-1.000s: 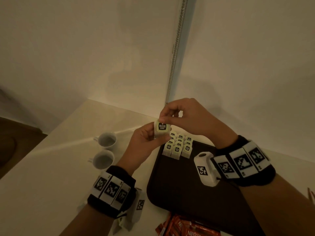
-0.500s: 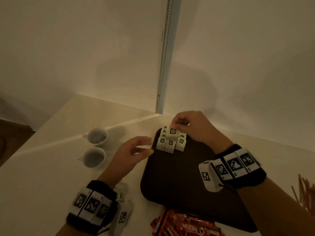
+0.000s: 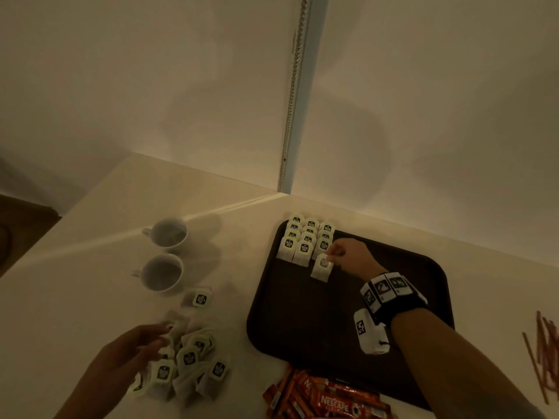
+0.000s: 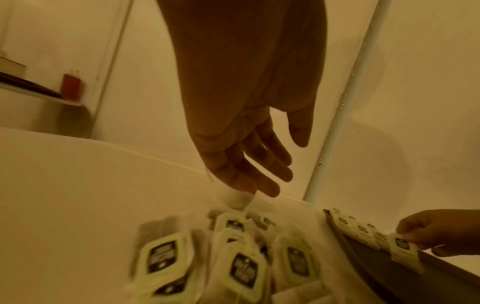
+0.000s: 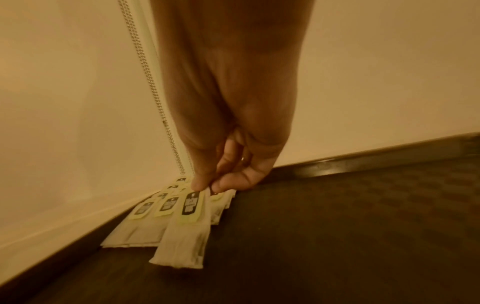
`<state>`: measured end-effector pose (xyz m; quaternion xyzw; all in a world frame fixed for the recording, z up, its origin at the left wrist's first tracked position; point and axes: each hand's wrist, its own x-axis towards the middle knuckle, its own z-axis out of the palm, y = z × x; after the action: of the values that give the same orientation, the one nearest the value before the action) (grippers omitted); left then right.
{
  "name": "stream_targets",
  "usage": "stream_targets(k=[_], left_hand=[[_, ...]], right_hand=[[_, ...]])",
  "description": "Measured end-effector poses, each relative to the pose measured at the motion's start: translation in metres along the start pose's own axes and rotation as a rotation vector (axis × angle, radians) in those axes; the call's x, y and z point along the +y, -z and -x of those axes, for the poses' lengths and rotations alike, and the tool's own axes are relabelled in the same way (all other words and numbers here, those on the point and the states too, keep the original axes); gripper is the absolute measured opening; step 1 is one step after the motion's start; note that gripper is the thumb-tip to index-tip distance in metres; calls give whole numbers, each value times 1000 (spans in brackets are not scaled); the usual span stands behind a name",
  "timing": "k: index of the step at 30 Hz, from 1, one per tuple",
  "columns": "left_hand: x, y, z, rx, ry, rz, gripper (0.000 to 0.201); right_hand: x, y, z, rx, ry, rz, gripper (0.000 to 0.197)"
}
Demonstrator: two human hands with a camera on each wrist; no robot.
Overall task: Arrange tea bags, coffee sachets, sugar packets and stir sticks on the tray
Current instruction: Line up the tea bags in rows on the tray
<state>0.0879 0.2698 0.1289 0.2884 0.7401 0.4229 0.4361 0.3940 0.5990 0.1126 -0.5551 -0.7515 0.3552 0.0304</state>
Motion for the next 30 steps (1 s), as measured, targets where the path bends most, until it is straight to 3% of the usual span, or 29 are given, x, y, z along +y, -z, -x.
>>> stream_targets(k=[8, 16, 19, 21, 25, 27, 30], left_hand=[[-22, 9, 10, 51, 85, -24, 19], [-23, 8, 18, 67, 74, -38, 21], [-20, 6, 23, 87, 28, -50, 21], [-21, 7, 26, 98, 12, -50, 20], [-27, 9, 35, 81, -17, -68, 18], [-32, 9, 41, 72, -15, -88, 17], [-41, 10, 50, 69, -5, -94, 18]], right_hand=[[0, -6, -18, 85, -26, -92, 9], [-5, -11, -21, 152, -48, -64, 17], [-30, -20, -7, 230, 66, -103, 23], [-58, -37, 14, 128, 216, -140, 21], [-105, -87, 55, -292, 464, -48, 29], [-118, -117, 67, -420, 511, 36, 38], [-130, -155, 78, -465, 472, 100, 53]])
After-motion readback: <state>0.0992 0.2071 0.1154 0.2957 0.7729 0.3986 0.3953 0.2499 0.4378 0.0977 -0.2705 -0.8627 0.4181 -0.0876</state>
